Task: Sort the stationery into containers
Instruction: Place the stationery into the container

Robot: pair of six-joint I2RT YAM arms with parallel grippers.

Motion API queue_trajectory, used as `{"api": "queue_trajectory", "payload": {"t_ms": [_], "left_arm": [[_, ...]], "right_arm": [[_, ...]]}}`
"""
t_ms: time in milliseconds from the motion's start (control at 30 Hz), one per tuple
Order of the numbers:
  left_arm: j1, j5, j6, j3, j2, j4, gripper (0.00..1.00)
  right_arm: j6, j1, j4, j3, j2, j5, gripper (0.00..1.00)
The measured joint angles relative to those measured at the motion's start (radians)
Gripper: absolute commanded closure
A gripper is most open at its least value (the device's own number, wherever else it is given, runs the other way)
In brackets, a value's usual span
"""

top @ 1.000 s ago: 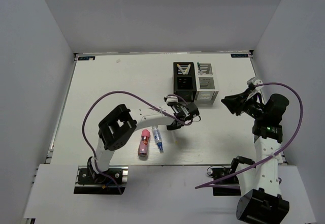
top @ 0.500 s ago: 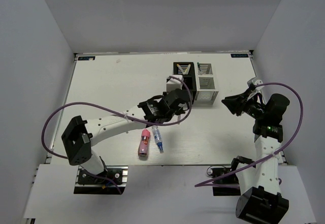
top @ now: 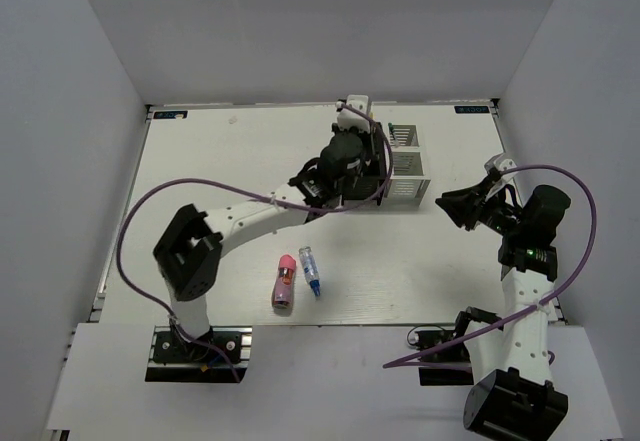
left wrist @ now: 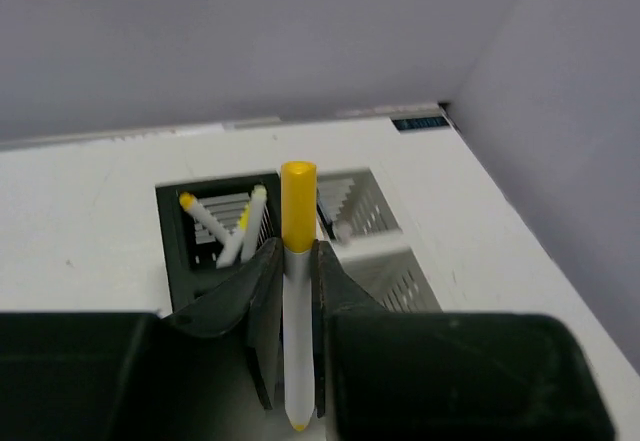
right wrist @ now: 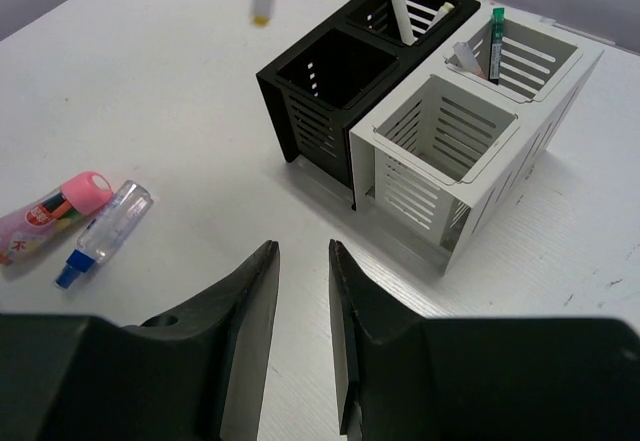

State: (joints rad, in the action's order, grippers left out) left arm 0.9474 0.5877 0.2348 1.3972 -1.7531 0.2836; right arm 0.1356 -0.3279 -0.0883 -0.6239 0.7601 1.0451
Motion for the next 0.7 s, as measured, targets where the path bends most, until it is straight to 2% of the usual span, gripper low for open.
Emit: {"api": "queue_trajectory", "payload": {"t_ms": [333,567,700], "left_arm": [[-0.123,0.027,-0.038,0.22,-0.32,0.19,1.0],[-0.195,0.015,0.005,0.262,-0.404,0.243,1.0],[-0.228,-0.008,0.028,0.357,-0.461,0.237,1.0]], "right_arm": [[0.041,0.0,-0.026,0.0,-0.013,0.005,0.68],[0.052,0.0,-0.03,0.0,-0.013,0.013,0.68],[0.053,0.0,-0.03,0.002,-0.011,0.014,0.68]]}}
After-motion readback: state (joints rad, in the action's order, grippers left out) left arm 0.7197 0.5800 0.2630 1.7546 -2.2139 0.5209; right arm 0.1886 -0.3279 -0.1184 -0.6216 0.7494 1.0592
